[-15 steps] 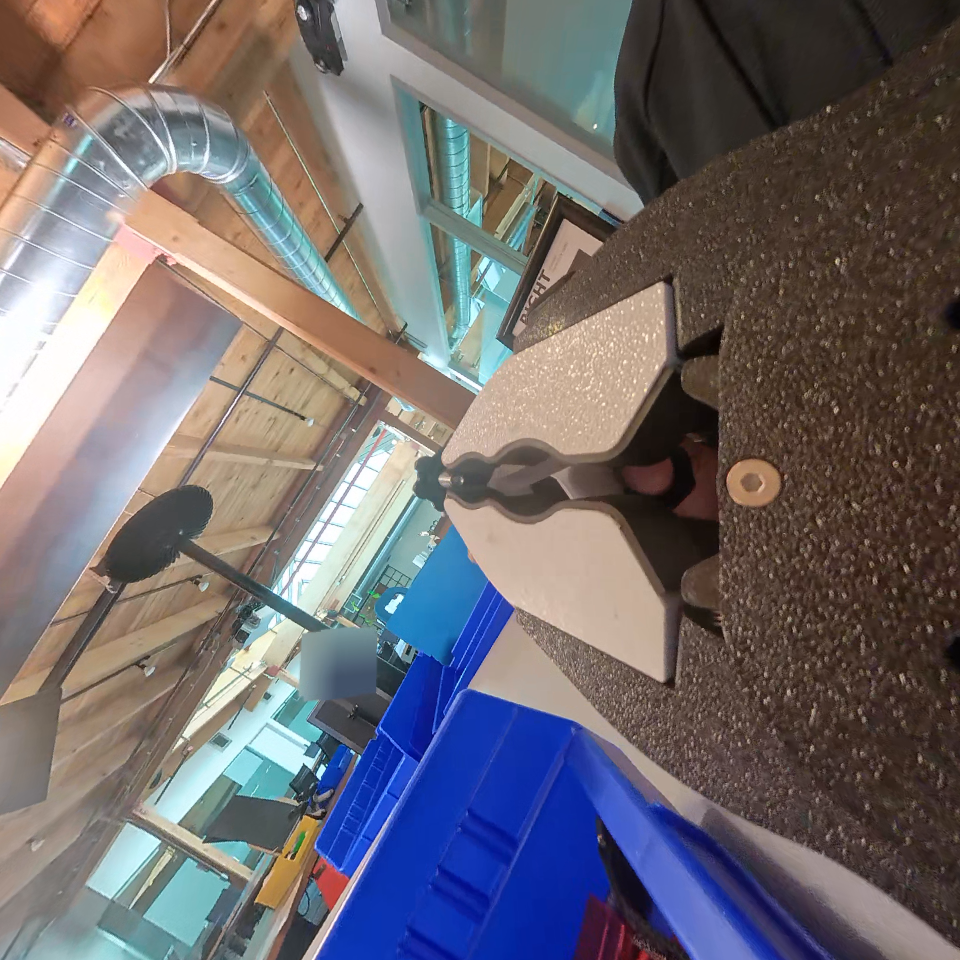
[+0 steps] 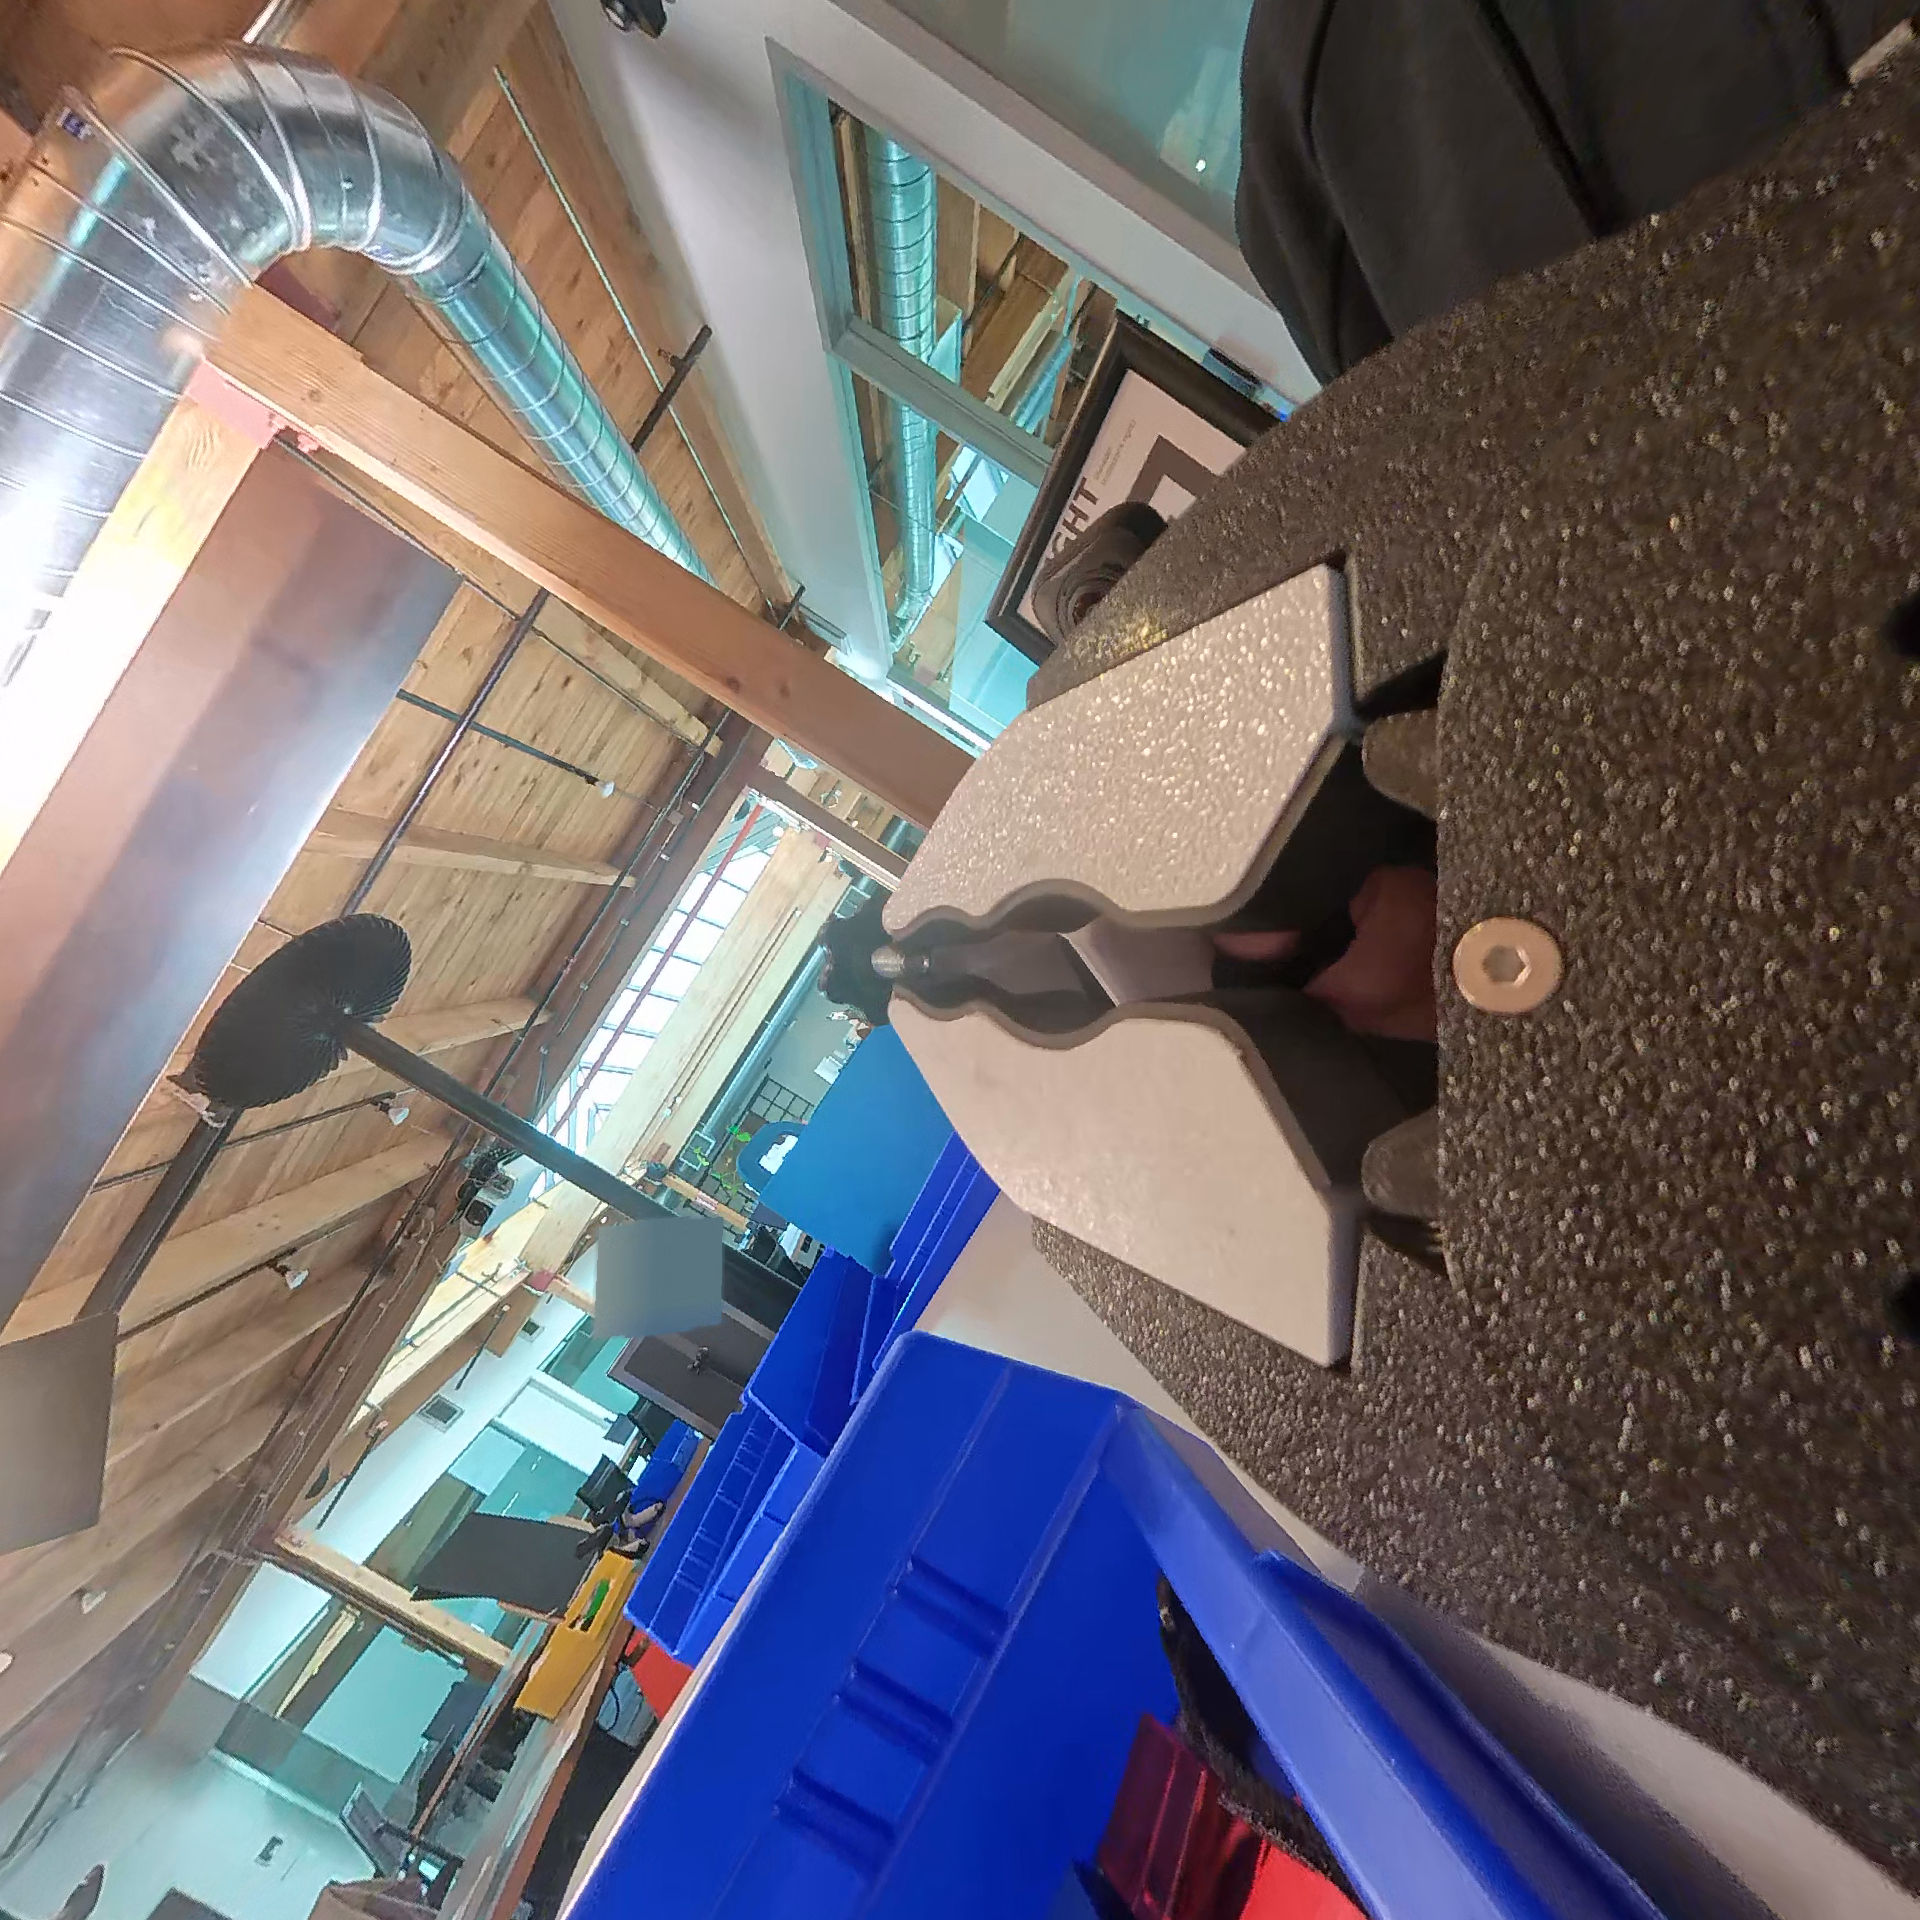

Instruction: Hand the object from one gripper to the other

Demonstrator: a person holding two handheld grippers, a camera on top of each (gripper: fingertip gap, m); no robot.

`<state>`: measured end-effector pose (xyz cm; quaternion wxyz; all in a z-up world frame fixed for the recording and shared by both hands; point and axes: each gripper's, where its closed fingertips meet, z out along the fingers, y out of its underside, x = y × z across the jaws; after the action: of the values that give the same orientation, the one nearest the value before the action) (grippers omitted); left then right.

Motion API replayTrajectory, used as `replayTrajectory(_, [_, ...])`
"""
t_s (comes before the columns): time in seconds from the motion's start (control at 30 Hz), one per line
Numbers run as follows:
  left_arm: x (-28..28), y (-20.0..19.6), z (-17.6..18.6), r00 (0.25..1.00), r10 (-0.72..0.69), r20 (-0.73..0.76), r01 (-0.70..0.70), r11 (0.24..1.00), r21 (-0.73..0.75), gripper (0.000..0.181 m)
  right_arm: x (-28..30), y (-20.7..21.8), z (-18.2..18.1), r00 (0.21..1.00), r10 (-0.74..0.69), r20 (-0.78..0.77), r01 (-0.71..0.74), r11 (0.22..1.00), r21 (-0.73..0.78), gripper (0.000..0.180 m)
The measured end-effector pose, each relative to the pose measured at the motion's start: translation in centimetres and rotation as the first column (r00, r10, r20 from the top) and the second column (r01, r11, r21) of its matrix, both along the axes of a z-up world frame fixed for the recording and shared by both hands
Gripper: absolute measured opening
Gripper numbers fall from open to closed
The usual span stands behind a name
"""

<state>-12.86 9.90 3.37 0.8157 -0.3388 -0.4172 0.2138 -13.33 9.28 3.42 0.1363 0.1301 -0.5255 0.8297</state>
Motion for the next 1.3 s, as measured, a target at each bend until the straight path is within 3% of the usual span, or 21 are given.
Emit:
replayTrajectory(0.17, [0.1,0.6,0.1,1.0,-0.008,0.012,0.009,0.987,-0.163,0.007,-0.1,0.4,0.4,0.995,0.077,0.06,-0.077,0.997,0.005,0.005])
replayTrajectory(0.27, [0.3,1.0,-0.1,1.0,-0.008,0.022,0.014,0.957,-0.291,0.016,-0.4,0.6,0.7,0.984,0.133,0.119,-0.136,0.991,0.012,0.005])
replayTrajectory(0.43, [0.6,0.7,0.0,0.999,-0.025,0.021,0.031,0.941,-0.338,0.029,0.0,0.3,0.3,0.952,0.241,0.187,-0.257,0.964,0.067,0.004])
replayTrajectory(0.57, [1.5,-0.4,0.7,1.0,-0.028,-0.013,0.021,0.924,-0.382,0.037,1.6,0.5,-0.4,0.863,0.424,0.276,-0.471,0.872,0.136,0.004])
replayTrajectory(0.7, [2.5,0.4,-0.1,0.989,-0.15,0.006,0.136,0.879,-0.457,0.04,2.8,1.3,-0.5,0.751,0.56,0.349,-0.631,0.765,0.13,0.004])
replayTrajectory(0.97, [3.6,2.2,-0.9,0.958,-0.286,-0.033,0.229,0.828,-0.512,0.042,4.4,1.6,-1.3,0.635,0.637,0.438,-0.752,0.639,0.162,0.005])
replayTrajectory(1.17, [3.3,2.4,-1.1,0.962,-0.272,-0.032,0.215,0.822,-0.528,0.025,4.2,1.2,-1.6,0.652,0.605,0.457,-0.735,0.652,0.185,0.005])
replayTrajectory(1.3, [2.7,1.2,-0.8,0.977,-0.214,-0.012,0.181,0.854,-0.488,0.025,3.0,0.9,-0.7,0.781,0.527,0.334,-0.599,0.783,0.165,0.019])
